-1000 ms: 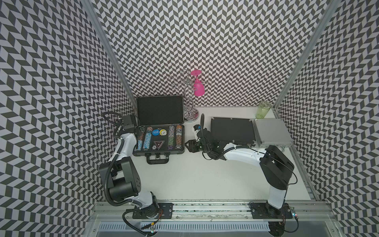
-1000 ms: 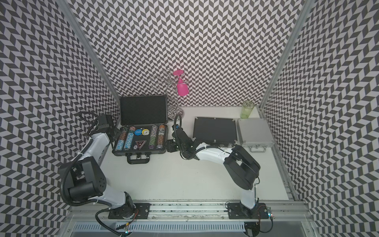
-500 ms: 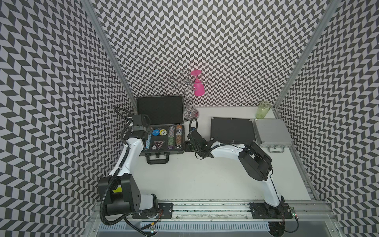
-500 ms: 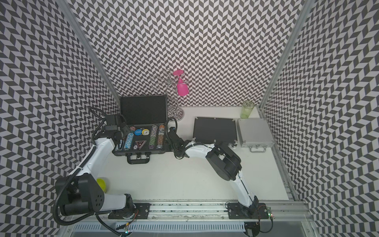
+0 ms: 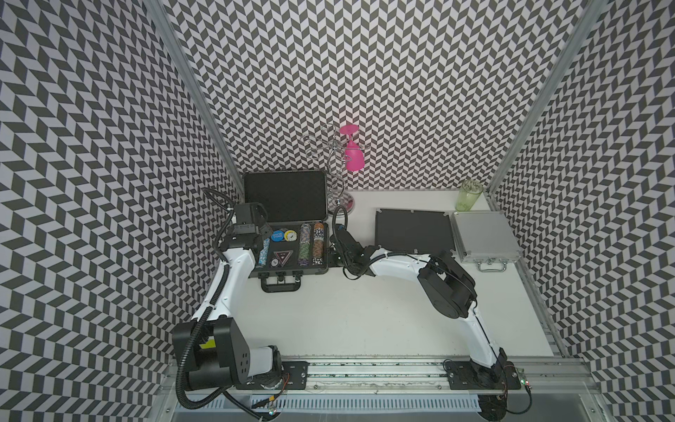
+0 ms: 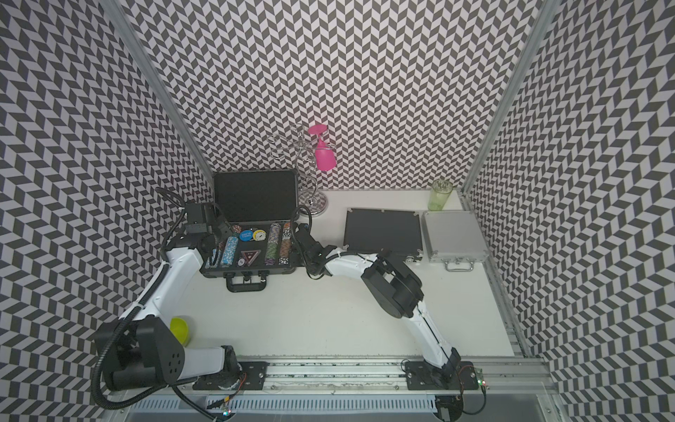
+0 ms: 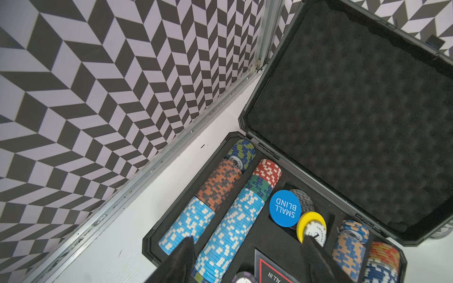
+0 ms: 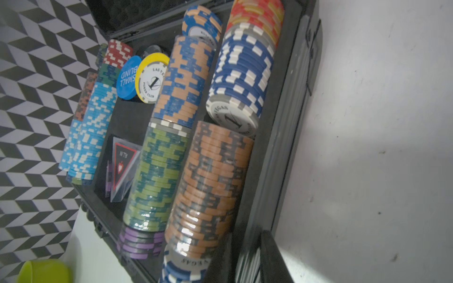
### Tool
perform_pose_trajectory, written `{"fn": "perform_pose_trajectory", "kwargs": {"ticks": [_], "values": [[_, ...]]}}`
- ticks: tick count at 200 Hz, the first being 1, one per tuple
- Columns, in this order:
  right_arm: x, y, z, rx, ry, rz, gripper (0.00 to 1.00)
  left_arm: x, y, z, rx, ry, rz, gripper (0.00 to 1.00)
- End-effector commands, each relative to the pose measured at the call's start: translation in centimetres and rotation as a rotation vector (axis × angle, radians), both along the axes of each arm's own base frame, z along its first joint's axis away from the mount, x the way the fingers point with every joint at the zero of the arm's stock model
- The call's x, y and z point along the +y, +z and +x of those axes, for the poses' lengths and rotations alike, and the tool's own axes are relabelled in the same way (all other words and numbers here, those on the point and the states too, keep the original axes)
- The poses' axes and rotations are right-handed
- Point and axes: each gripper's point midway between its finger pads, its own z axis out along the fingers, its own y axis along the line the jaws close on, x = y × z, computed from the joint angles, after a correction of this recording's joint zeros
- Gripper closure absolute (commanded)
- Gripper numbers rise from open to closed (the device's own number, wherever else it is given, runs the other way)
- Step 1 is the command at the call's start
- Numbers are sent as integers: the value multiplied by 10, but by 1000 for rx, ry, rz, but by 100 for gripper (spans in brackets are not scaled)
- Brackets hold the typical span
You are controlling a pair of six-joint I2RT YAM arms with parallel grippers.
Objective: Close the poker set cases
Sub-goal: Move the poker set case to the center of the board.
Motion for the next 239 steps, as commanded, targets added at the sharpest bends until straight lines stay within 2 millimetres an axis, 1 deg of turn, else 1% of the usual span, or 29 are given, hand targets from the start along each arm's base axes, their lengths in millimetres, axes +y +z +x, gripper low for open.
{"fn": "perform_pose_trajectory", "kwargs": {"ticks": [1,13,24,44,71,97,105,118,130,142,152,168,189,212,239], "values": [[-6,-62,-33,8,180,-109,79,-3,17,5,-50,-23,8,28],[-12,-61,-35,-27,215,-129,79,-5,15,6,-53,-33,1,29],[-18,-63,-36,-34,229,-154,82,-6,13,7,-51,-35,-5,28],[-24,-59,-37,-39,250,-165,86,-6,7,7,-44,-34,-10,28],[-29,-55,-45,-39,276,-170,87,2,2,5,-26,-7,-3,28],[-39,-57,-50,-40,275,-190,88,24,-5,2,-7,45,2,27],[-42,-59,-48,-34,268,-192,88,35,-10,0,3,74,0,27],[-43,-61,-46,-26,257,-192,88,56,-25,-5,43,142,-12,24],[-41,-56,-40,-25,242,-178,86,76,-42,-10,100,199,-39,23],[-37,-46,-36,-37,227,-150,83,90,-54,-10,137,225,-54,26],[-33,-38,-32,-44,218,-128,81,97,-67,-9,165,232,-70,31],[-26,-24,-26,-50,207,-95,77,107,-82,-13,225,256,-55,35],[-19,-12,-23,-60,209,-67,75,108,-89,-11,249,211,-36,36],[-15,-10,-20,-65,220,-65,75,102,-96,-9,242,149,-52,38],[-13,-8,-17,-63,221,-47,74,102,-123,-17,313,147,-95,40]]}}
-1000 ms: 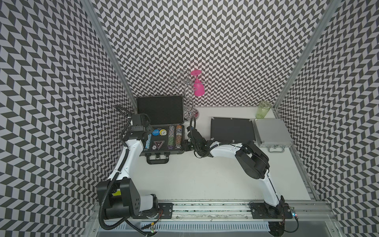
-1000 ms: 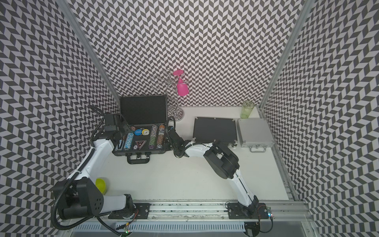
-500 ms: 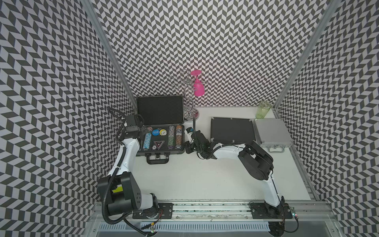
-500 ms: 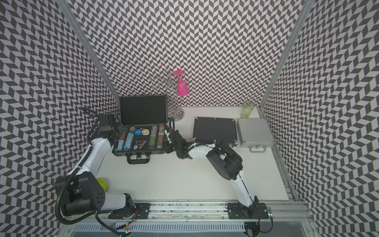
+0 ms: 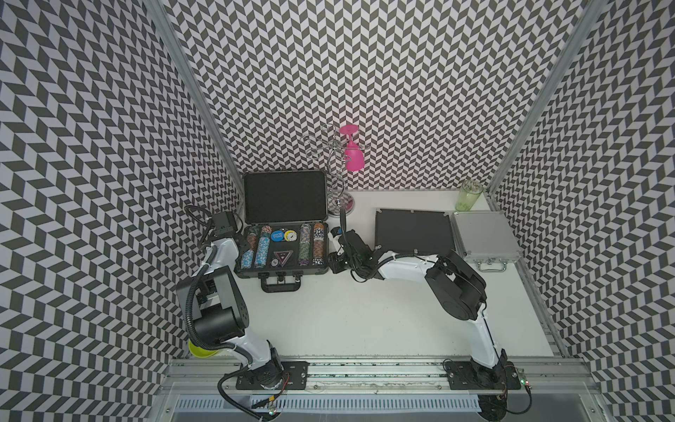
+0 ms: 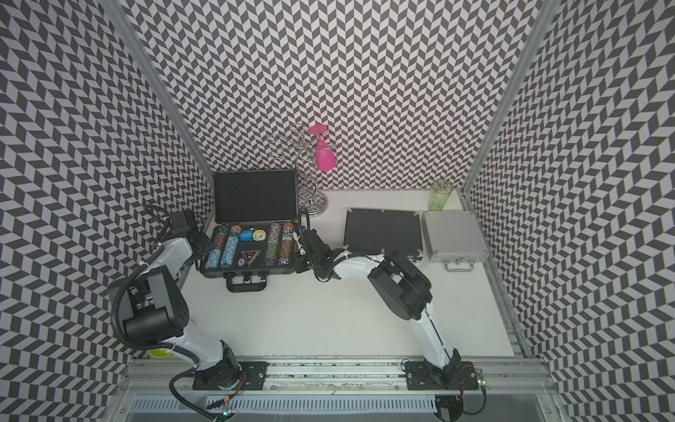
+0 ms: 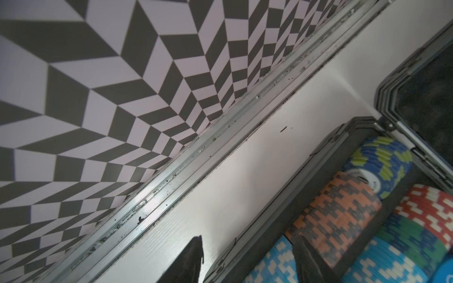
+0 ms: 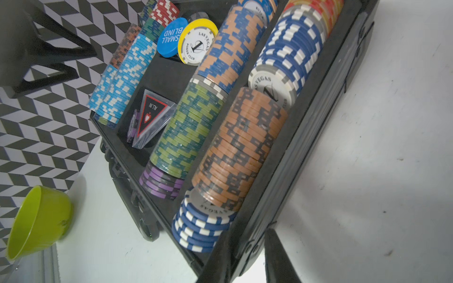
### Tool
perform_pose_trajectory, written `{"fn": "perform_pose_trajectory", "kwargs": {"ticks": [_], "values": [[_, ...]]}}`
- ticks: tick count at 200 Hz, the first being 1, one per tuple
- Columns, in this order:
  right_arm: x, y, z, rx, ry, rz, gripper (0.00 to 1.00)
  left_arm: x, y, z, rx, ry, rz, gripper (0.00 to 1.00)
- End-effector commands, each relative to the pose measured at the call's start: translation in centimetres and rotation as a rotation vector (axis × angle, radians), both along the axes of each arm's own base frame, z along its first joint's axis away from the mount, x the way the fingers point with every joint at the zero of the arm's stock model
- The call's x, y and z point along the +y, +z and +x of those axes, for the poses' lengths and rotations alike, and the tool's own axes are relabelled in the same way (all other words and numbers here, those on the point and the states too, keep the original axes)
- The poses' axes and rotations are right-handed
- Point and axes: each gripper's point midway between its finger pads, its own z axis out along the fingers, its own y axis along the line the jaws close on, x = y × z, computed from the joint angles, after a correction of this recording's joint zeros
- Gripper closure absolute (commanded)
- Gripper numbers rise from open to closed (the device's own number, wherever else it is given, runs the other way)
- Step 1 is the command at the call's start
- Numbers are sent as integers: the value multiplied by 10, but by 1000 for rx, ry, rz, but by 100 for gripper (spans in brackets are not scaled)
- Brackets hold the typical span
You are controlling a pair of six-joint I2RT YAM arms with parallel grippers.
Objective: Close the poker set cases
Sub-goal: Move the poker set case to the center of the board.
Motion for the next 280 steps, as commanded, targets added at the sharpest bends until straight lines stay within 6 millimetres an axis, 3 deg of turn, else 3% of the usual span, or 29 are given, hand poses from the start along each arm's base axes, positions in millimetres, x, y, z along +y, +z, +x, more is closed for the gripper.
{"fn": "perform_pose_trajectory", "kwargs": {"ticks": [1,54,89,119,142,183,210,280], "values": [[-3,-18,-2,45,6,-28,74,2,-18,-6,37,-18,-31,40],[4,-9,0,45,14,9,71,-4,-61,-33,127,-14,-100,44],[6,-6,12,89,-31,56,65,-16,-94,-49,200,-18,-177,52],[12,-1,19,121,-63,111,63,-18,-107,-64,239,-17,-202,59],[11,-10,27,133,-108,67,65,-19,-117,-84,281,5,-219,61],[2,-45,21,189,-93,-7,72,-29,-120,-110,295,20,-241,64],[-7,-61,19,197,-70,-73,77,-38,-118,-115,269,23,-276,64],[-55,-89,28,205,-65,-190,79,-58,-115,-132,239,65,-355,65]]}}
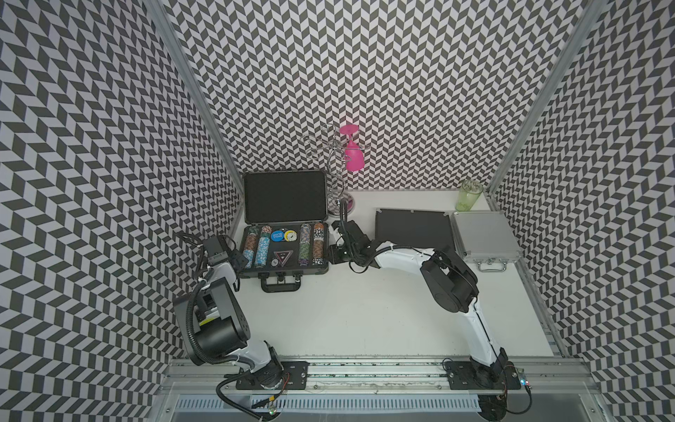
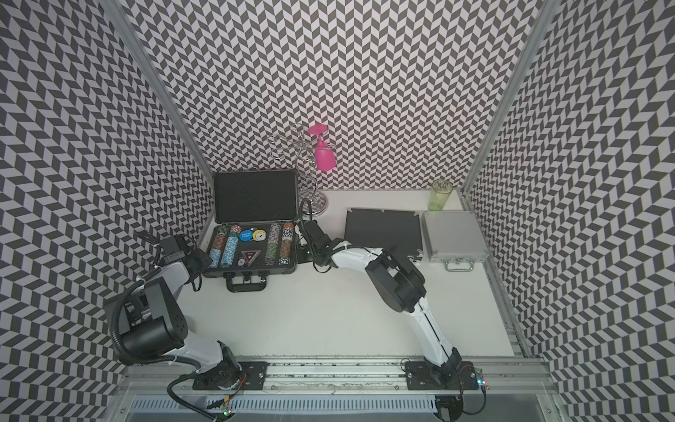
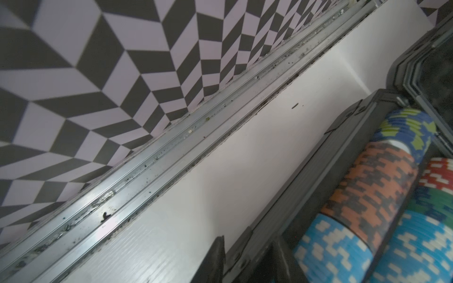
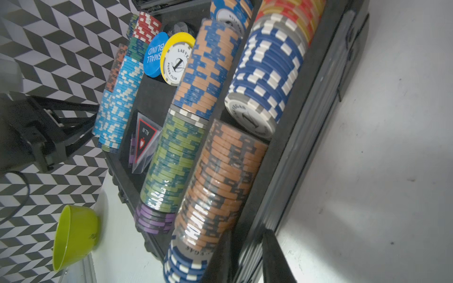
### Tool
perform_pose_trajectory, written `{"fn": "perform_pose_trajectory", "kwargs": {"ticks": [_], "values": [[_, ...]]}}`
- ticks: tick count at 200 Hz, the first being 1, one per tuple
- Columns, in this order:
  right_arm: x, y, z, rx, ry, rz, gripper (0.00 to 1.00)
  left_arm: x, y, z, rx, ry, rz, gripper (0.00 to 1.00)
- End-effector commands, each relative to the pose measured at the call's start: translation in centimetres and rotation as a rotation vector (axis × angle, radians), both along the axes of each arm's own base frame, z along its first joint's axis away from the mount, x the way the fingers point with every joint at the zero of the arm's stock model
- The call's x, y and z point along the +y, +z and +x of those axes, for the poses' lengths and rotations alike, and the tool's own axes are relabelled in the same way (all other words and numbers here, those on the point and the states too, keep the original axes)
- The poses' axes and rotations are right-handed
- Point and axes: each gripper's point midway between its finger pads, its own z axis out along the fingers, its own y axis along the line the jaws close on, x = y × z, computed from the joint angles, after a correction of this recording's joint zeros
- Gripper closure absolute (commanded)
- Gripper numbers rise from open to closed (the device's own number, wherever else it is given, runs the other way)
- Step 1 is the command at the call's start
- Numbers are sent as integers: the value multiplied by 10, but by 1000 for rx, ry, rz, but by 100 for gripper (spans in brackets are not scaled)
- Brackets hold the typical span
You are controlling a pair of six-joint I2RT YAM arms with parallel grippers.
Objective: Close the poker set cases
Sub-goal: Move the poker set case to the center of the board.
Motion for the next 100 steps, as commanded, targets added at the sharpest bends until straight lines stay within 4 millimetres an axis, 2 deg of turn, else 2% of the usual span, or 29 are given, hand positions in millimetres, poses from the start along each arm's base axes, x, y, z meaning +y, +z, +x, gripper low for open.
{"fn": "perform_pose_trajectory", "kwargs": {"ticks": [1,39,54,74,100], "values": [[-55,-81,-2,72,-13,-231,79,-54,-73,-94,375,26,-237,65],[-60,-81,2,61,7,-254,79,-69,-62,-89,334,26,-276,65],[-61,-78,3,61,10,-247,79,-62,-51,-81,321,24,-253,63],[-54,-66,3,45,16,-206,78,-43,-22,-64,269,29,-188,58],[-39,-46,3,49,22,-133,70,-17,28,-41,173,88,-100,43]]}}
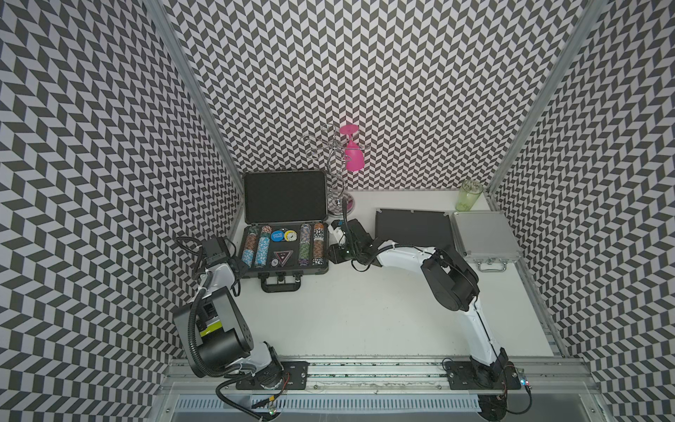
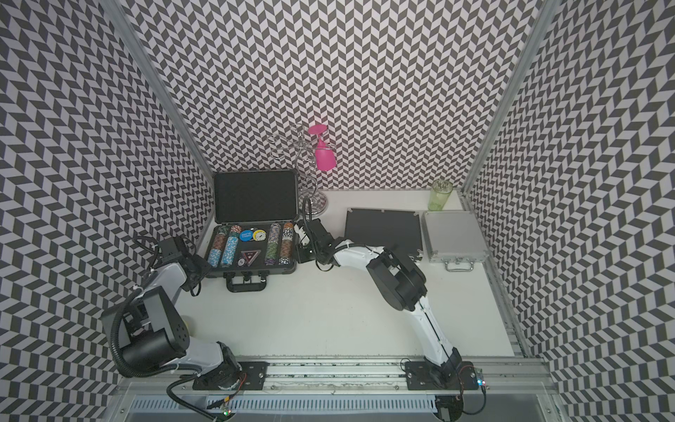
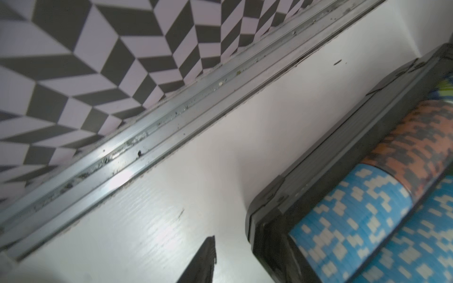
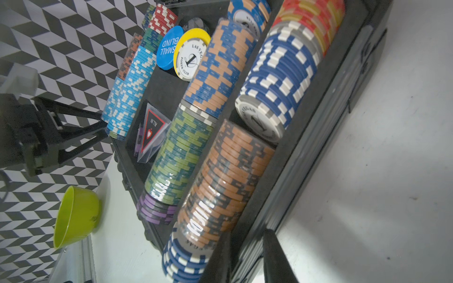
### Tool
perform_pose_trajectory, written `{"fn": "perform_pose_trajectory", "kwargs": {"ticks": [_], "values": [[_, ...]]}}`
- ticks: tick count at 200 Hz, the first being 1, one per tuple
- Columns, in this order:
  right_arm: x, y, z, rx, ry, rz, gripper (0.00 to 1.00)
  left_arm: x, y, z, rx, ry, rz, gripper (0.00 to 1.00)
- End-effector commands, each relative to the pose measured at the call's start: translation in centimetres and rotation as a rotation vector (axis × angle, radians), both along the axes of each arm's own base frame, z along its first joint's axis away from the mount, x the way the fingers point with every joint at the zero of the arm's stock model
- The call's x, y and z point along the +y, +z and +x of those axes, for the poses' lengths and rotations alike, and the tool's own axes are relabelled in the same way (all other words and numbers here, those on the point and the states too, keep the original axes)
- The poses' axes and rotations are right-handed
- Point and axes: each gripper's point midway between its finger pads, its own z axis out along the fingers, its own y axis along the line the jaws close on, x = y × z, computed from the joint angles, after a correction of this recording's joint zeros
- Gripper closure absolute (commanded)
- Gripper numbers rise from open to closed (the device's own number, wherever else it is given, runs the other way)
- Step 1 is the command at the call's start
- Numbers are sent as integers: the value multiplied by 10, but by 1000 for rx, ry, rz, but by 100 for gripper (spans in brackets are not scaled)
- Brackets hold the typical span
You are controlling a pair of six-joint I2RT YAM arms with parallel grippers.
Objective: Close the poker set cases
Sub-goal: Move the poker set case to the center of the board.
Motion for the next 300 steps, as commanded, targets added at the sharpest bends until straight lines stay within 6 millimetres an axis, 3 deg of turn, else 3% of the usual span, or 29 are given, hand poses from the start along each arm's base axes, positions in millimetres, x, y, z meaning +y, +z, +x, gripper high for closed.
{"fn": "perform_pose_trajectory", "kwargs": {"ticks": [1,20,40,74,97,135,192,222,255,280,300], "values": [[-38,-48,1,86,-52,-139,70,-3,21,-9,53,18,-9,43],[-38,-17,2,41,-76,-52,62,11,56,16,-44,19,48,39],[-42,18,5,-10,-94,0,59,12,78,47,-162,-45,75,40],[-51,71,-1,-86,-97,64,55,5,89,94,-288,-199,160,42],[-58,88,-16,-126,-91,107,53,6,76,126,-266,-274,184,44],[-68,85,-37,-142,-73,92,51,13,67,179,-249,-341,231,44],[-68,92,-55,-143,-37,150,51,24,63,235,-223,-435,264,45],[-69,94,-62,-151,-21,160,51,29,51,254,-212,-490,261,49],[-68,90,-64,-148,-7,153,51,15,40,273,-243,-559,246,51],[-68,85,-64,-132,0,146,52,17,43,280,-273,-538,279,52],[-66,84,-68,-125,11,152,52,18,42,285,-279,-543,277,59]]}}
